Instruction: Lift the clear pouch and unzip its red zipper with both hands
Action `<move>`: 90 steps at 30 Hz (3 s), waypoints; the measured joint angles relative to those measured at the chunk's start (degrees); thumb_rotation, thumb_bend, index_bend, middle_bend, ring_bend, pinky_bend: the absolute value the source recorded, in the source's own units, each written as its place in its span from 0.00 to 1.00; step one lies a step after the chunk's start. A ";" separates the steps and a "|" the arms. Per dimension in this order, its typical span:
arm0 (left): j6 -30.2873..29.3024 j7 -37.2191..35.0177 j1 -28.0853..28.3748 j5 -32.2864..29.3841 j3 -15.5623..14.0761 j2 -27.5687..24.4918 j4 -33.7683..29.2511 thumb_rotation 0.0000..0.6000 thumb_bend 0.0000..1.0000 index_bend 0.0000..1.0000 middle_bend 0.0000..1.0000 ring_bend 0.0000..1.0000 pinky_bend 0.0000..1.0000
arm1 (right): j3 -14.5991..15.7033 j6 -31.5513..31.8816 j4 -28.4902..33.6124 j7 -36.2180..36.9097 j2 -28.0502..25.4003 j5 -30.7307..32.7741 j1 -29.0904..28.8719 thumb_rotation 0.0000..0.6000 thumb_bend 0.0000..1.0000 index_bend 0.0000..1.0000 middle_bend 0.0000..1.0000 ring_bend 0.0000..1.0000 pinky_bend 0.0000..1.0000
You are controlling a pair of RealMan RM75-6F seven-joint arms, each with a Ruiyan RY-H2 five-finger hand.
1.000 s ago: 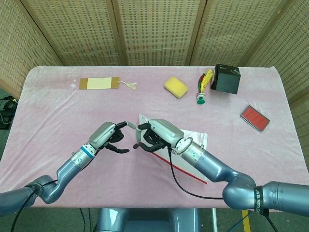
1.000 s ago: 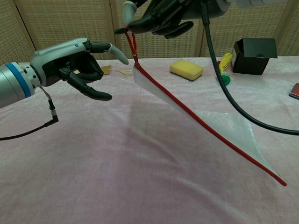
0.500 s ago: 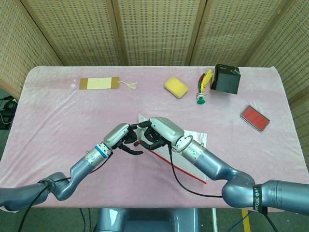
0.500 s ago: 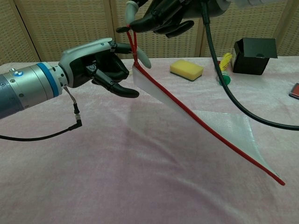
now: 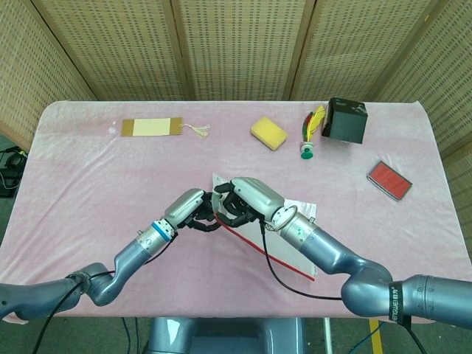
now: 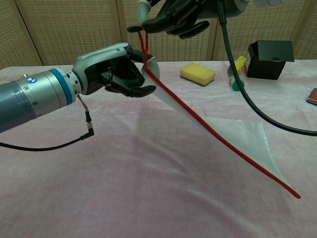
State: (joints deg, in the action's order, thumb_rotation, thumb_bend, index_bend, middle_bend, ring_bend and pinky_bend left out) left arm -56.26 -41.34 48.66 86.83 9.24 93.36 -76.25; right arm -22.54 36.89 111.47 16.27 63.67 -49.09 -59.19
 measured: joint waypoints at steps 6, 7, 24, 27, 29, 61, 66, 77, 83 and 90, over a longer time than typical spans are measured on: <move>0.04 1.15 0.22 -0.99 0.33 0.60 0.05 1.00 0.63 0.74 1.00 0.86 1.00 | -0.09 -0.22 -0.09 0.60 -0.45 -0.84 0.60 1.00 0.69 0.82 0.96 0.88 1.00; 0.04 1.27 0.23 -1.14 0.38 0.67 0.03 1.00 0.64 0.77 1.00 0.86 1.00 | -0.09 -0.23 -0.06 0.69 -0.53 -0.98 0.71 1.00 0.69 0.82 0.96 0.88 1.00; 1.03 -1.00 -0.48 -7.09 3.97 0.17 -4.53 1.00 0.66 0.87 1.00 0.86 1.00 | 2.97 2.65 0.39 -1.21 -1.07 -8.14 4.79 1.00 0.69 0.83 0.96 0.88 1.00; 1.16 -1.60 -0.67 -7.98 4.68 -0.20 -5.44 1.00 0.67 0.87 1.00 0.86 1.00 | 3.36 2.74 0.15 -1.42 -1.04 -8.54 5.07 1.00 0.69 0.83 0.96 0.88 1.00; 1.27 -1.97 -0.78 -8.52 5.11 -0.41 -5.88 1.00 0.68 0.87 1.00 0.86 1.00 | 3.68 2.68 0.08 -1.58 -1.12 -8.87 5.28 1.00 0.69 0.83 0.96 0.88 1.00; 2.89 -7.48 -1.66 -12.02 9.89 -3.40 -10.02 1.00 0.70 0.89 1.00 0.86 1.00 | 7.32 3.10 -1.52 -8.92 -1.17 -9.24 5.09 1.00 0.69 0.84 0.96 0.88 1.00; 2.41 -7.75 -1.99 -12.22 10.91 -4.84 -11.04 1.00 0.71 0.89 1.00 0.86 1.00 | 8.29 2.87 -2.30 -9.46 -1.33 -9.15 5.54 1.00 0.69 0.84 0.96 0.88 1.00; 0.47 -7.33 -3.64 -12.71 12.87 -9.48 -14.37 1.00 0.71 0.89 1.00 0.86 1.00 | 10.84 1.64 -4.45 -9.23 -2.04 -10.55 7.49 1.00 0.69 0.84 0.96 0.88 1.00; -0.63 -7.22 -4.60 -13.05 13.71 -11.59 -15.78 1.00 0.71 0.89 1.00 0.86 1.00 | 12.21 1.12 -6.29 -9.26 -2.02 -11.24 8.56 1.00 0.69 0.84 0.96 0.88 1.00; -0.79 -8.28 -5.21 -13.81 14.51 -13.05 -16.57 1.00 0.71 0.89 1.00 0.86 1.00 | 13.41 0.56 -8.61 -9.72 -1.58 -11.52 9.34 1.00 0.69 0.84 0.96 0.88 1.00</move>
State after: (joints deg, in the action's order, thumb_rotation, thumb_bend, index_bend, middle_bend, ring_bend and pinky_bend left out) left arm -57.05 -49.62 43.46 73.01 23.76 80.31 -92.81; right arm -9.13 37.46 102.86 6.54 62.09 -60.61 -49.85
